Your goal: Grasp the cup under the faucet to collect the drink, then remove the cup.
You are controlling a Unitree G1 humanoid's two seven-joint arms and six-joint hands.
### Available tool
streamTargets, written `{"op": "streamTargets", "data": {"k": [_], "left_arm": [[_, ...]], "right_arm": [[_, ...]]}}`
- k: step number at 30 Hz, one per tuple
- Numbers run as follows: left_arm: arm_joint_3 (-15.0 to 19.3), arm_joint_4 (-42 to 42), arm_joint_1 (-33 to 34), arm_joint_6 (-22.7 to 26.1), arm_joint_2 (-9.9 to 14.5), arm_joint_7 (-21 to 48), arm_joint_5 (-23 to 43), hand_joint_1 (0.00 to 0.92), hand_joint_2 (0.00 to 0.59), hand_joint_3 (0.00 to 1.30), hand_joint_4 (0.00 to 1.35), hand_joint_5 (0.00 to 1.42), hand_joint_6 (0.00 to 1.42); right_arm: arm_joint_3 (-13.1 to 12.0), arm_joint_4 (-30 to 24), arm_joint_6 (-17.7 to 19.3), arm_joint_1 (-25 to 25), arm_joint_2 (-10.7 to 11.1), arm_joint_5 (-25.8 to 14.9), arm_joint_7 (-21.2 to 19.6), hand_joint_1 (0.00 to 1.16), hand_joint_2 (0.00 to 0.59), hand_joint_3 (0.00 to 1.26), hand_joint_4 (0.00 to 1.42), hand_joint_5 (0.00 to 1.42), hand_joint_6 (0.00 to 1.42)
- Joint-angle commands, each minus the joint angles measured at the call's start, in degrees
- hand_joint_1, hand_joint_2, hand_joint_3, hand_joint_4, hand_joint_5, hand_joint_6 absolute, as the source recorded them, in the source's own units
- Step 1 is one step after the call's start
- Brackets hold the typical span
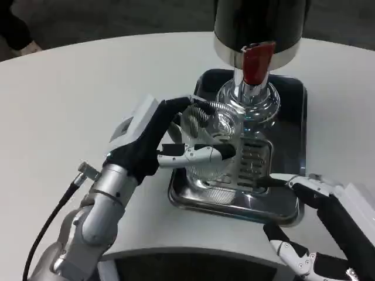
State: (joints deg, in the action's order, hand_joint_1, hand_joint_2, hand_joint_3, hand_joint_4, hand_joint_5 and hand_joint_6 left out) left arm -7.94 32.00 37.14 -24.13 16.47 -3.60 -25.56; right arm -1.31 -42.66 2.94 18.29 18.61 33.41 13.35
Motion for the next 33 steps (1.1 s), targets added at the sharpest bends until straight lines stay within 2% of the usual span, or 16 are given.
{"op": "streamTargets", "data": {"k": [1,12,33], "left_arm": [[-1.5,2.1,2.5,-0.8,-0.7,-2.4,-1.1,0.59,0.072,0.79,0.93,1.06,0.78],[-3.9,4.0,4.5,-1.1,-2.6,-4.4,-2.5,0.579,0.078,0.79,0.94,1.07,0.78],[-6.7,8.6,8.0,1.2,-3.5,-4.3,-2.7,0.567,0.09,0.79,0.93,1.07,0.76]], "right_arm": [[0.1,-0.1,0.6,0.6,0.0,-0.3,-0.3,0.62,0.455,0.3,0.24,0.22,0.1],[-0.7,0.1,0.6,0.7,0.0,-0.8,-0.4,0.62,0.455,0.3,0.24,0.22,0.1],[-0.9,0.8,0.6,0.6,0.0,-1.1,-0.7,0.62,0.455,0.3,0.24,0.23,0.1]]}}
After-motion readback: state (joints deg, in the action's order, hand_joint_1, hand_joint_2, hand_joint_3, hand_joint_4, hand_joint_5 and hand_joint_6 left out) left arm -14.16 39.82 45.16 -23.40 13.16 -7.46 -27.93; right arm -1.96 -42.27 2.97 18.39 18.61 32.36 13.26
